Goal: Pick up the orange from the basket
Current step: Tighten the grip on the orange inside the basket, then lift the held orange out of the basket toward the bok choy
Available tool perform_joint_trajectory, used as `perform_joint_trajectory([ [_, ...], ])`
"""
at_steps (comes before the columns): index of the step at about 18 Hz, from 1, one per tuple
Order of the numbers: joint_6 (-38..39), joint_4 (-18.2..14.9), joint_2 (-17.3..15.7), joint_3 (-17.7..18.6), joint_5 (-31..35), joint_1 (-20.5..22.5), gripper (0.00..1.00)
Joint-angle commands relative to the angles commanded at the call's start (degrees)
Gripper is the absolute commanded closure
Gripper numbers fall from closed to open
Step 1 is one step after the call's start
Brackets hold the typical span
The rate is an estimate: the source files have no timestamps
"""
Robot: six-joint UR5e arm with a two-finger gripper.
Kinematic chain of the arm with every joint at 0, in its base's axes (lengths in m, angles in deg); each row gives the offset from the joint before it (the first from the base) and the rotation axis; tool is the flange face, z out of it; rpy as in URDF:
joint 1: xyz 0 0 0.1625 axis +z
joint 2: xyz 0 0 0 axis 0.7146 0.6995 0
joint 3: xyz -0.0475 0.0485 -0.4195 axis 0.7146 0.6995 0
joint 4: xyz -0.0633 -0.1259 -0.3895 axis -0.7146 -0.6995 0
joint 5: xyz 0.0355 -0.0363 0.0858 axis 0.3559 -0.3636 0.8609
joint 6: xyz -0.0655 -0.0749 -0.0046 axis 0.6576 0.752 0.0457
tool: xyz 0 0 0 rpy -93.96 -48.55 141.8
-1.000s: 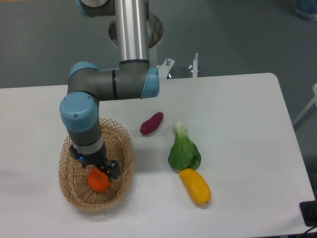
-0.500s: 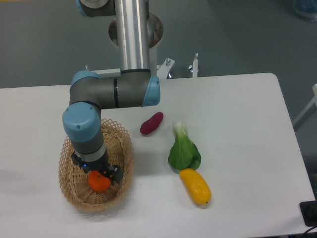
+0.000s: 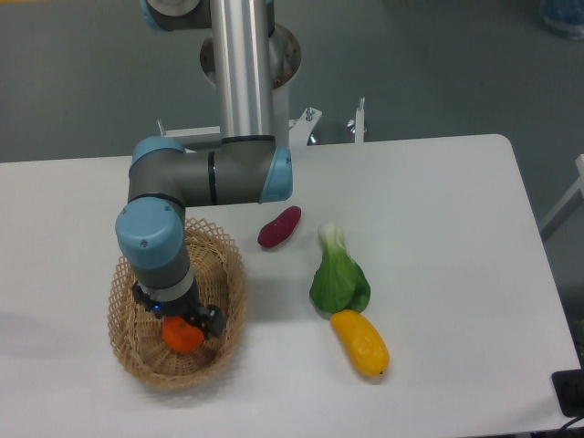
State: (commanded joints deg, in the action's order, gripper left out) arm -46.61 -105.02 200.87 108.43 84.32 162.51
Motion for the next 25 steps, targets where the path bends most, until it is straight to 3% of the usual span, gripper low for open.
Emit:
perform_joint_trajectory([
  [12,0.1,0.3,1.3,-0.3,1.3,-0.8,0.0],
  [15,0.1,0.5,1.3,-0.3,1.3,-0.8,0.2],
  [18,-0.1,0.5,1.3,-0.4,1.3,-0.8,0.3],
  [25,-0.6,0.5,0.3,-0.6,1.2,-0.7,0.38],
])
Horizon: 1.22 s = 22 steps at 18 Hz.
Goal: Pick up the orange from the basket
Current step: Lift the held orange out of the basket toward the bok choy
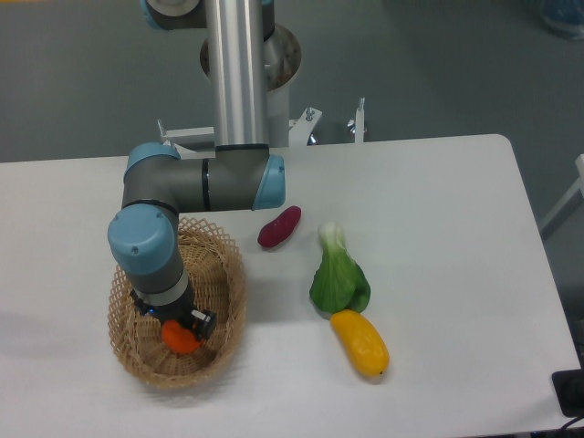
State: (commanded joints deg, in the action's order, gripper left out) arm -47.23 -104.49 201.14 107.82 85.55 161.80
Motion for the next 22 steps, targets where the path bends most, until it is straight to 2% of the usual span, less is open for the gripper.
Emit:
perform_joint_trajectory([
  [4,-3.4,-0.6,-3.0,-0.8,-0.2,0.9,0.38],
  [9,-6.4,-1.4,-6.7,-2.3,-0.9,5.4,0.38],
  [13,-12.7,-3.0,-8.9,-2.4,-3.1,10.2,0.38],
  [16,-19.5,-5.9,-10.0,-2.8,-3.0,13.5,0.38],
  [22,-29.5,-8.0,-10.8,-3.6,-3.0,19.0,0.38],
])
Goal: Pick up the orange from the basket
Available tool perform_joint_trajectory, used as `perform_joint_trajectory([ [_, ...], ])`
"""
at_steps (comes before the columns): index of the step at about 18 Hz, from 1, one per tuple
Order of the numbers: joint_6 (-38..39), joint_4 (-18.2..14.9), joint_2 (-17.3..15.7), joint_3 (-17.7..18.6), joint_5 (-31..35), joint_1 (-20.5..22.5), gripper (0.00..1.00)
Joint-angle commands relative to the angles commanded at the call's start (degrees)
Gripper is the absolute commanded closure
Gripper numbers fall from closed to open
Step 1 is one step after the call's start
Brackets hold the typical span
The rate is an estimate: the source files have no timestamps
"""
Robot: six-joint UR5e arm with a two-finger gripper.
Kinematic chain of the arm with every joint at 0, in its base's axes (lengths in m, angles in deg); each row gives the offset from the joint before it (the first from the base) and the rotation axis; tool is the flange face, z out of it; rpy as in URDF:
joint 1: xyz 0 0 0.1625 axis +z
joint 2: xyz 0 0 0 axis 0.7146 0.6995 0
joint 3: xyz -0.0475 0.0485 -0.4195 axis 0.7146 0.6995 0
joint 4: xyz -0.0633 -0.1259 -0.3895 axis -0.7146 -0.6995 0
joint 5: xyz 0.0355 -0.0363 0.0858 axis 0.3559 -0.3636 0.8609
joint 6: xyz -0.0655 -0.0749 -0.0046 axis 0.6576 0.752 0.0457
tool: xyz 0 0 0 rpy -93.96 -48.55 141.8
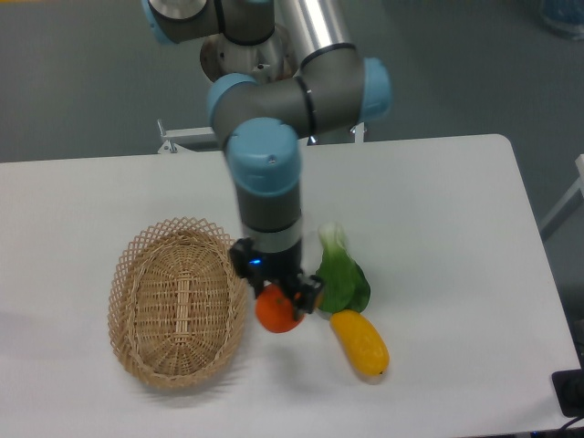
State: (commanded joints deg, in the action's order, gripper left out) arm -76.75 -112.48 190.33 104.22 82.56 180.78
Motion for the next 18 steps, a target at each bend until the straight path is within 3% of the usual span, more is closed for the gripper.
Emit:
perform_joint_trajectory([
  [7,-1.3,-2.4,0.2,-2.5,0.0,2.6,0.38],
  [18,-1.3,-2.4,0.2,-2.6,-0.1,2.6,0.38],
])
